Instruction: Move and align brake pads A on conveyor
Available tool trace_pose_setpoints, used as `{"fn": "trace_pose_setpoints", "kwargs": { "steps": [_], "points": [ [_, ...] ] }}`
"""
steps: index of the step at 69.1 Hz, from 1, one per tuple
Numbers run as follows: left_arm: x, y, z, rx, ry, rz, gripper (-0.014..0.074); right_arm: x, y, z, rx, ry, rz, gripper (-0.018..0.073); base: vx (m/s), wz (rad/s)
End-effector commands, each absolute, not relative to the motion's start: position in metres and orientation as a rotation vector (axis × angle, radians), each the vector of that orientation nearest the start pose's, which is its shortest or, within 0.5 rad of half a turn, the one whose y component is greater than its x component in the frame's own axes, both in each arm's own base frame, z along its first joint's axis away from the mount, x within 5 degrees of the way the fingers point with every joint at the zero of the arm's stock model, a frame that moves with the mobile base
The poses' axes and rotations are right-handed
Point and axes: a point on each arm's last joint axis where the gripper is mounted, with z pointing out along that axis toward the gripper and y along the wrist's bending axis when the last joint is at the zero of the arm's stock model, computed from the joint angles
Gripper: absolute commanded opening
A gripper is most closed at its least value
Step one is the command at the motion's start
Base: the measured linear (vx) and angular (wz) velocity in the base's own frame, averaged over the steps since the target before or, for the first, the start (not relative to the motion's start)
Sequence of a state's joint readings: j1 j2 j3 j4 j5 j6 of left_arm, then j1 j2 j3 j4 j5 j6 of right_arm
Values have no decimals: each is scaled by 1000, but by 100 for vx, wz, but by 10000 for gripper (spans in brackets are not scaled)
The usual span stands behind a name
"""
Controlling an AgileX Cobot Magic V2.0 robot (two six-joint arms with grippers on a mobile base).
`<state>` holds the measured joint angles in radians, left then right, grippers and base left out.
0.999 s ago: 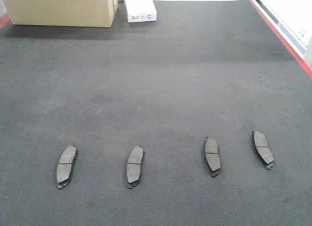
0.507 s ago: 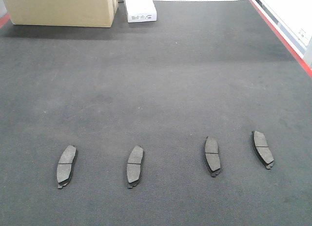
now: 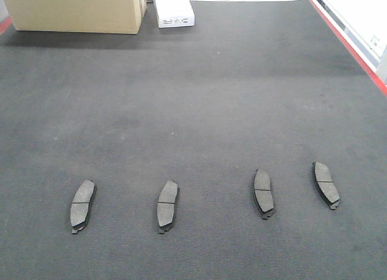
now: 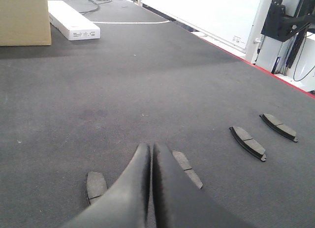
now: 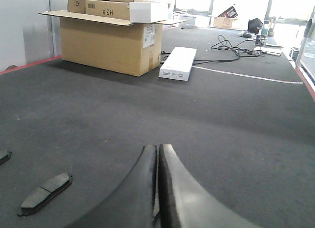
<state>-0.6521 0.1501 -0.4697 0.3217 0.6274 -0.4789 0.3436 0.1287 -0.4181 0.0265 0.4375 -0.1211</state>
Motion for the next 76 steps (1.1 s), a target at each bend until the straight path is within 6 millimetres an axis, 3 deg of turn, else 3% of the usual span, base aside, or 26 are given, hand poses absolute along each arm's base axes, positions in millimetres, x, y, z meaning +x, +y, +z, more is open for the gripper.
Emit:
{"fn": "trace_pose_setpoints", "kwargs": {
  "steps": [1, 11, 42, 76],
  "points": [
    [40, -11, 313, 265, 1701, -486, -7, 38, 15, 319, -343, 1509, 205, -10, 0, 0],
    [45, -9, 289, 202, 1744, -384, -7, 38, 15, 319, -343, 1509, 205, -10, 0, 0],
    [59, -6, 197, -49, 1533, -216, -7, 38, 15, 319, -343, 1509, 205, -10, 0, 0],
    [56, 0, 192, -123, 1570, -123, -6, 38, 15, 319, -343, 1509, 205, -10, 0, 0]
  ]
}}
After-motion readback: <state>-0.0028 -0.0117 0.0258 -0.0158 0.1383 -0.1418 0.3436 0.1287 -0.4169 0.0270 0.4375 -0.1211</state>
